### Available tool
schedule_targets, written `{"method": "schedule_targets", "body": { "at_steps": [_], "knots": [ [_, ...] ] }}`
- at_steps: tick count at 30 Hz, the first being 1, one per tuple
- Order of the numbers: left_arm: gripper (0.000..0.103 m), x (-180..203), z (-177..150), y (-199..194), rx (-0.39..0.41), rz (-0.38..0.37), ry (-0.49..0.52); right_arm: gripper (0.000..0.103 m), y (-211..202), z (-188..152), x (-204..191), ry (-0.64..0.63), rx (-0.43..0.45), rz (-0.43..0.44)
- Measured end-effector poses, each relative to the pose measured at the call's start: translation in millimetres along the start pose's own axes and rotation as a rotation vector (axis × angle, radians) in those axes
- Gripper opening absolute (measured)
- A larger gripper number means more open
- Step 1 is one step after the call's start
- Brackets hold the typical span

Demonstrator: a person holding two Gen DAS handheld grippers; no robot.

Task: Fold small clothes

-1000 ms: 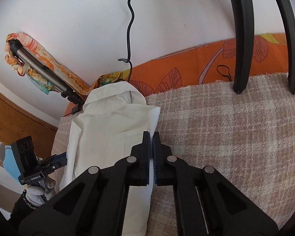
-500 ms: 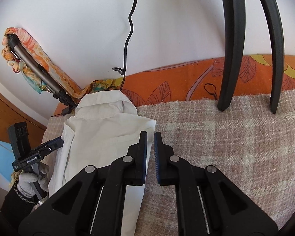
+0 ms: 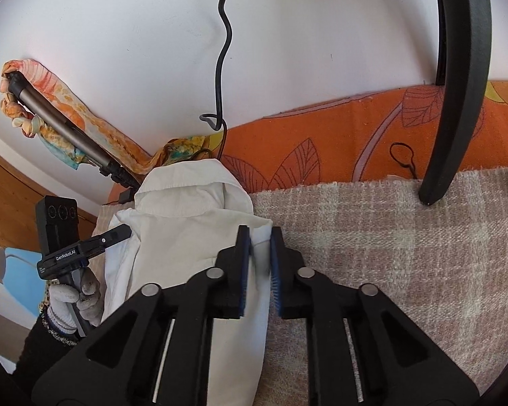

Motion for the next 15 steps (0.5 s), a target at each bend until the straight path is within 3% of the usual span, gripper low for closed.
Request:
{"method": "schedule_targets", "body": {
  "at_steps": [5, 15],
  "knots": [
    [0.004, 13, 8, -18, 0.056, -0.029, 0.010, 0.004, -22, 7, -16, -0.047, 0.069, 0.009],
    [0.004, 65, 4, -79, 0.126, -0.022, 0.153, 0.004, -99, 8, -62, -0.100, 0.153, 0.058]
  ]
}}
Point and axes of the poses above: each gripper's, at about its wrist camera, not at the fingertips, and y roughly the way its jaws point, x to its right, z to its top, the point moved 7 cm from there along y, roughly the way its jaws point, and after that the axes turned 7 degrees about x, right-handed, at the moved point
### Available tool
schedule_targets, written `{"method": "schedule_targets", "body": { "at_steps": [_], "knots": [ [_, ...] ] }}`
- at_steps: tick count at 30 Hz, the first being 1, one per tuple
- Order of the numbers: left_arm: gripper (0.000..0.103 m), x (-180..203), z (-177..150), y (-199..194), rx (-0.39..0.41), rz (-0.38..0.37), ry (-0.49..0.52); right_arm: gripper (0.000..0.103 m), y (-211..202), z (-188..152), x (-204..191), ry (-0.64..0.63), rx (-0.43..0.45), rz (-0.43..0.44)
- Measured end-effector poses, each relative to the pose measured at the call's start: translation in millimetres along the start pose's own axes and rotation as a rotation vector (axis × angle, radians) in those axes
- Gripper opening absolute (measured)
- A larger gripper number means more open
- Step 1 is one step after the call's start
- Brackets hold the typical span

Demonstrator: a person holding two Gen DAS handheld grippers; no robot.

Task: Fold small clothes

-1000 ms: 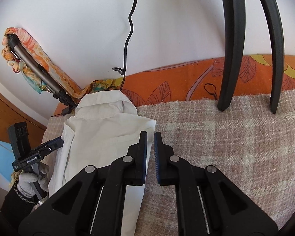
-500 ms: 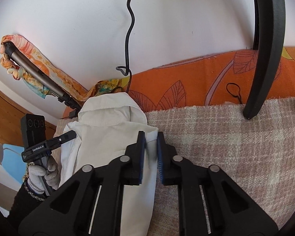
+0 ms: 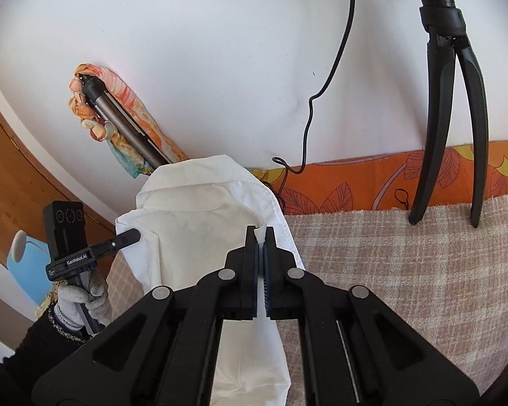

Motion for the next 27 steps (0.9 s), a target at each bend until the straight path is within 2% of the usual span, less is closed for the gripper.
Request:
{"method": "schedule_targets", "body": {
  "at_steps": [5, 11, 19, 25, 27],
  "knots": [
    [0.004, 27, -10, -42, 0.022, 0.006, 0.033, 0.004, -44, -8, -36, -0.043, 0.023, 0.008],
    [0.004, 64, -34, -90, 0.030, 0.021, 0.088, 0.004, -93, -40, -78, -0.101, 0.012, -0.010],
    [0.004, 92, -98, -133, -0.004, 0.039, 0.110, 0.004, -141, -110, -109, -0.140, -0.018, -0.049],
    [0.004, 90, -147, -148, -0.038, 0.056, 0.075, 0.004, -156, -171, -105, -0.124, -0.057, -0.087],
    [0.004, 91, -163, -150, -0.057, 0.074, 0.092, 0.004, -159, -192, -102, -0.130, -0.072, -0.112]
  ]
}}
Point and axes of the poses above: each gripper's, at about its wrist camera, not at the fingertips, and y roughly the way its jaws point, x to its right, z to its top, the point moved 7 cm from there along y, roughly the way its jaws point, and after that the axes turned 7 degrees about x, right-handed, at the moved point
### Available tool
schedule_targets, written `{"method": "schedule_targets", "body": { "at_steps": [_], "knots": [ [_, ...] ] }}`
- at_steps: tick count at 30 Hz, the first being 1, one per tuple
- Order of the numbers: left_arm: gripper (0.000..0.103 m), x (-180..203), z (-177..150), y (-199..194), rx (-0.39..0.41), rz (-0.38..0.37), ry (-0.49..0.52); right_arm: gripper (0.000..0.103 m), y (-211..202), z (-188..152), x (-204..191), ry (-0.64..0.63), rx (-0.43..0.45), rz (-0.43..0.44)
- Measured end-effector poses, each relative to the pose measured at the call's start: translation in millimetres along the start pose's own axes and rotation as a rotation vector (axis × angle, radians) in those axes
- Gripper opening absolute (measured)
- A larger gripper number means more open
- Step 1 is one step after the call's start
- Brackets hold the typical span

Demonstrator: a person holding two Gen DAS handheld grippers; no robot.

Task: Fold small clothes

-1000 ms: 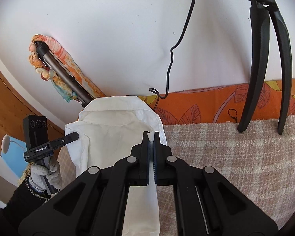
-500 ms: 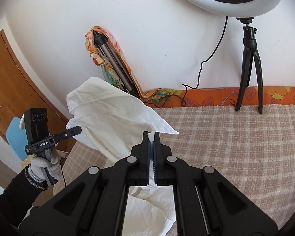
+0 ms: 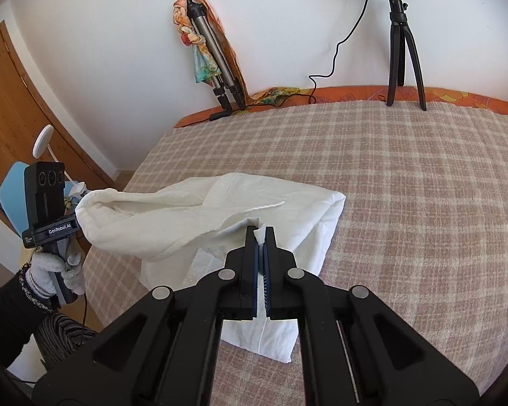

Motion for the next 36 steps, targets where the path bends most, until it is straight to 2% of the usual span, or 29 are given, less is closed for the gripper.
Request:
{"method": "schedule_targets", "body": {
  "at_steps": [3, 8, 12, 15, 19, 23, 28, 31, 34, 36],
  "knots": [
    [0.004, 6, -25, -1, -0.050, 0.045, 0.068, 0.004, 4, -28, 0, -0.007, -0.039, -0.029],
    [0.006, 12, -57, -3, -0.145, 0.090, 0.163, 0.004, 3, -59, -3, -0.099, -0.091, -0.097],
    [0.012, 8, -69, -18, -0.163, 0.116, 0.161, 0.004, -4, -71, -5, -0.177, -0.115, -0.149],
    [0.015, 1, -67, -32, -0.141, 0.124, 0.112, 0.008, -15, -77, -2, -0.173, -0.123, -0.152],
    [0.015, -4, -45, -41, -0.073, 0.101, 0.022, 0.009, -28, -67, 6, -0.066, -0.082, -0.137],
    [0.015, 11, -22, -23, -0.042, 0.065, 0.022, 0.009, -26, -45, -4, -0.031, -0.017, -0.116],
    [0.015, 35, -11, 9, -0.059, 0.015, 0.039, 0.009, -22, -35, -25, -0.094, -0.014, -0.106],
    [0.015, 38, -12, 28, -0.098, 0.012, 0.047, 0.009, -17, -26, -23, -0.102, -0.003, -0.136],
    [0.015, 38, -14, 44, -0.118, 0.033, 0.069, 0.009, 5, -21, -17, -0.060, -0.019, -0.112],
    [0.015, 33, -21, 54, -0.151, 0.047, 0.072, 0.009, 27, -27, -14, -0.092, -0.054, -0.147]
  ]
}}
Point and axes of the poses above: each gripper's, at about its wrist camera, not at the fingertips, and y roughly the way its jaws point, x to its right, z to its top, the point moved 7 cm from there along y, roughly the way its jaws point, and after that the axes turned 7 degrees about x, right-handed, at the moved point
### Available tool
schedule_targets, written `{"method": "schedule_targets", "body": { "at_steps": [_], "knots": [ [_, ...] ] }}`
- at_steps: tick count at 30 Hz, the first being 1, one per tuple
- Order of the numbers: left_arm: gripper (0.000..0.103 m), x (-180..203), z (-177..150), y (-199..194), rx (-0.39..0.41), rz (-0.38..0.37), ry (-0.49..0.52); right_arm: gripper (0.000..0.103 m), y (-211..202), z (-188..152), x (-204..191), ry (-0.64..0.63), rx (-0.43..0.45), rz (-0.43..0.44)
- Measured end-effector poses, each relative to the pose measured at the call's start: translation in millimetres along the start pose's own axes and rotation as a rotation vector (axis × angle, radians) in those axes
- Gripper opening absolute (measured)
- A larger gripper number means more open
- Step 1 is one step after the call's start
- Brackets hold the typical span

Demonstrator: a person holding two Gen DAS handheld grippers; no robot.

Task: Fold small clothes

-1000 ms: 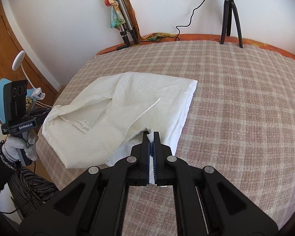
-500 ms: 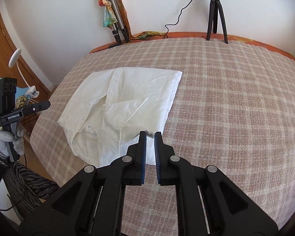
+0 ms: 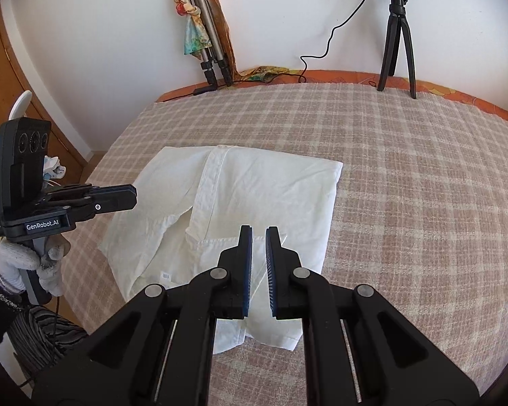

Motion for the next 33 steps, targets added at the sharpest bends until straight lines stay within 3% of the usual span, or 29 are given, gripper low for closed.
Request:
{"method": "schedule_targets", "body": {
  "at_steps": [5, 8, 11, 15, 17, 20, 27, 33],
  "knots": [
    [0.015, -17, -43, 23, -0.109, 0.027, 0.032, 0.009, 37, -40, -3, -0.056, -0.110, -0.035],
    [0.015, -19, -53, 20, -0.070, -0.010, 0.051, 0.009, 40, -48, -6, -0.107, -0.113, -0.037],
    [0.015, -20, -39, 12, -0.084, -0.033, 0.001, 0.009, 35, -38, -1, -0.041, -0.137, 0.018],
    [0.019, -24, 0, -2, 0.019, -0.007, 0.000, 0.012, 22, 4, 0, 0.031, -0.050, 0.078],
    [0.029, -31, 20, -3, 0.075, 0.019, -0.040, 0.017, 25, 23, -2, 0.036, -0.018, 0.080],
    [0.029, -40, 40, 6, 0.107, 0.043, -0.108, 0.018, 43, 44, -9, 0.048, -0.008, 0.090],
    [0.029, -32, 49, 52, 0.061, 0.140, 0.010, 0.018, 91, 57, -31, 0.002, -0.060, 0.075],
    [0.029, -55, 30, 72, 0.003, 0.177, -0.004, 0.018, 119, 35, -22, 0.013, -0.142, 0.051]
  ]
}}
Point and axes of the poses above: each gripper's, at about its wrist camera, not at the fingertips, and y roughly the way its jaws point, x to its right, z to its top, the point moved 7 cm from there along y, roughly the way its jaws point, and after that the axes turned 7 degrees about x, right-handed, at the moved point
